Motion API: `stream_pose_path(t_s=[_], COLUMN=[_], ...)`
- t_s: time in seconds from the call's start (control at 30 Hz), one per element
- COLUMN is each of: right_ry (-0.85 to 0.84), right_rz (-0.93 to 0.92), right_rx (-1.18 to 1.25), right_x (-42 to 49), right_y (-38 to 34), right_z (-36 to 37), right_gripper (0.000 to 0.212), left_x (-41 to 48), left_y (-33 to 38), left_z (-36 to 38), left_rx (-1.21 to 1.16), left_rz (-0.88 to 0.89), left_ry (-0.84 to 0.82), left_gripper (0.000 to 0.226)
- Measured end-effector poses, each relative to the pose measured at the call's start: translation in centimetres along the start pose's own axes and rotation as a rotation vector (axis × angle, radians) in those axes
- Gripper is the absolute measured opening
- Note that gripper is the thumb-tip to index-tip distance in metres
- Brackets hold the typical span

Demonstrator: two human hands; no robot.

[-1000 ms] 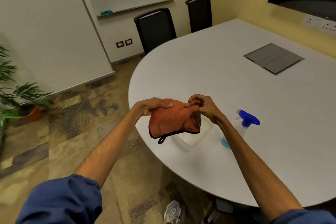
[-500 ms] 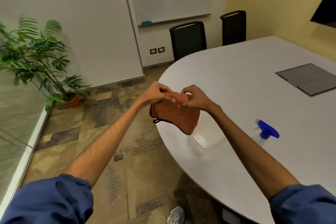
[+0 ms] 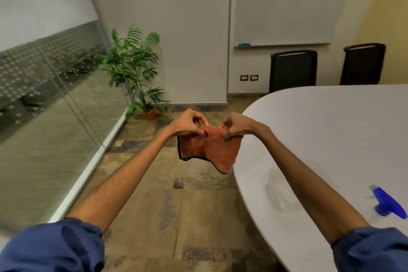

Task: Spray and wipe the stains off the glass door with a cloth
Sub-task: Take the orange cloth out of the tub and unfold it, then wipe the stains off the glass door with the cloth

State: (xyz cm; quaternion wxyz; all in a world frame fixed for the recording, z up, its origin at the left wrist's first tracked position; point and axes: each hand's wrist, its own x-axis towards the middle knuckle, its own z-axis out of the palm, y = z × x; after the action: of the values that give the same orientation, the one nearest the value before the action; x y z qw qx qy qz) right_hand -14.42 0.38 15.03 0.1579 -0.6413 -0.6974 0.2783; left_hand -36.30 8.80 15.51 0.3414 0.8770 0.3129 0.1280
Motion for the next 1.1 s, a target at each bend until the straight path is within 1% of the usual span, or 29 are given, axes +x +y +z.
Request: stream_pose_path(t_s=[0.13, 0.3, 0.43, 0.63, 0.9, 1.1], right_ry=[0.003, -0.040, -0.068, -0.090, -0.141, -0.267], right_rz=[-0.123, -0.242, -0.326, -0.497, -0.670, -0.737], right_rx=[0.056, 0.085, 0.103, 0.115, 0.207, 0.325], right_x=[2.2, 4.0, 4.2, 2.1, -1.6, -4.5], right_y=[-5.2, -12.5, -18.7, -29.1, -44.4, -54.6], right_z=[2.2, 6.0, 10.2, 18.4, 29.8, 36.9], right_gripper=[0.011, 0.014, 0.016, 0.018, 0.019, 0.020], left_x=[-6.0, -15.3, -23.7, -38.4, -58.0, -70.6], left_y=[-2.4, -5.4, -6.9, -7.5, -6.8, -6.4], left_z=[-3.3, -6.7, -8.3, -9.4, -11.6, -12.3], left_rx=[-0.011, -0.076, -0.116, -0.118, -0.046, -0.014], left_rz=[-0.078, -0.176, -0.245, -0.371, -0.514, -0.624], left_ry=[0.084, 0.239, 0.356, 0.497, 0.772, 0.942], left_gripper=[0.025, 0.036, 0.035, 0.037, 0.036, 0.037])
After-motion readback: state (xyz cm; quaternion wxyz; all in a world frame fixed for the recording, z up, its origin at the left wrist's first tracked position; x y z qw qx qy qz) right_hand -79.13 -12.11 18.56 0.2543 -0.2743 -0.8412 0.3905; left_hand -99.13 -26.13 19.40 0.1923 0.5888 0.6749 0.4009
